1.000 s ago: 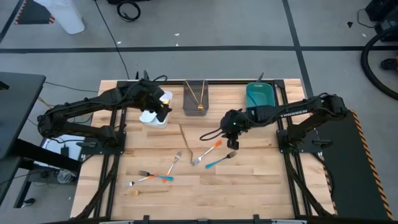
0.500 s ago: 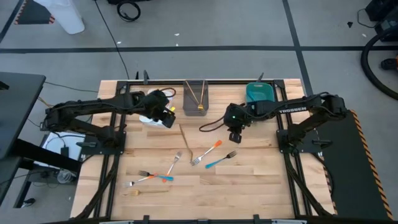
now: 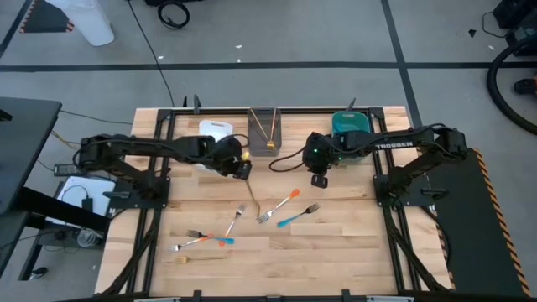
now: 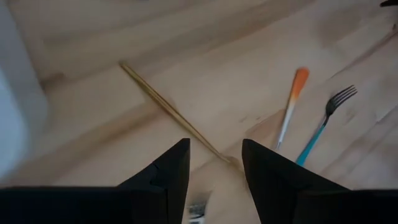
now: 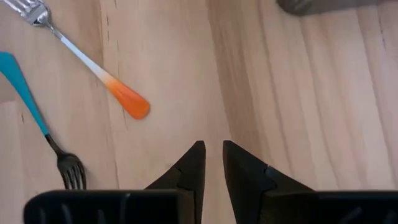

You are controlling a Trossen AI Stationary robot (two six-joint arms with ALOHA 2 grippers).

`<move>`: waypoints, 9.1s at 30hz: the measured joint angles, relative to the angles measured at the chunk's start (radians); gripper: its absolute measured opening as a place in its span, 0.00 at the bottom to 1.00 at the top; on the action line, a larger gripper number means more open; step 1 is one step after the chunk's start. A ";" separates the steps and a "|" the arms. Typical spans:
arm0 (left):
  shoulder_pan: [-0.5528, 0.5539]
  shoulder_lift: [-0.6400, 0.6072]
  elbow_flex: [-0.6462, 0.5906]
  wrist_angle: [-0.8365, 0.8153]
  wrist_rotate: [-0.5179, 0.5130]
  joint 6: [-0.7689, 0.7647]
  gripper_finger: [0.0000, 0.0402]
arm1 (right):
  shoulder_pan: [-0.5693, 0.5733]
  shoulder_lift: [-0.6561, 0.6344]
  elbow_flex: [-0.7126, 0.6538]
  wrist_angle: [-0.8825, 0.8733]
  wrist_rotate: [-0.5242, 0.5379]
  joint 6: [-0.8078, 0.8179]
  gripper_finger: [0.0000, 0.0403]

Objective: Sort silverware by color (type)
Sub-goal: Put the yellow fork into the black bin, then put the orange fork into the white bin

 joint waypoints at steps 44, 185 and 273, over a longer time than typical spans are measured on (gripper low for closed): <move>-0.178 0.354 0.003 0.180 -0.048 -0.431 0.36 | 0.000 -0.001 0.001 0.128 0.045 -0.097 0.17; 0.264 0.370 0.084 0.560 -0.088 0.588 0.31 | -0.020 -0.130 0.001 0.161 0.201 0.064 0.17; -0.261 0.563 0.449 -0.040 -0.110 0.405 0.03 | -0.034 -0.165 0.001 0.206 0.280 -0.052 0.17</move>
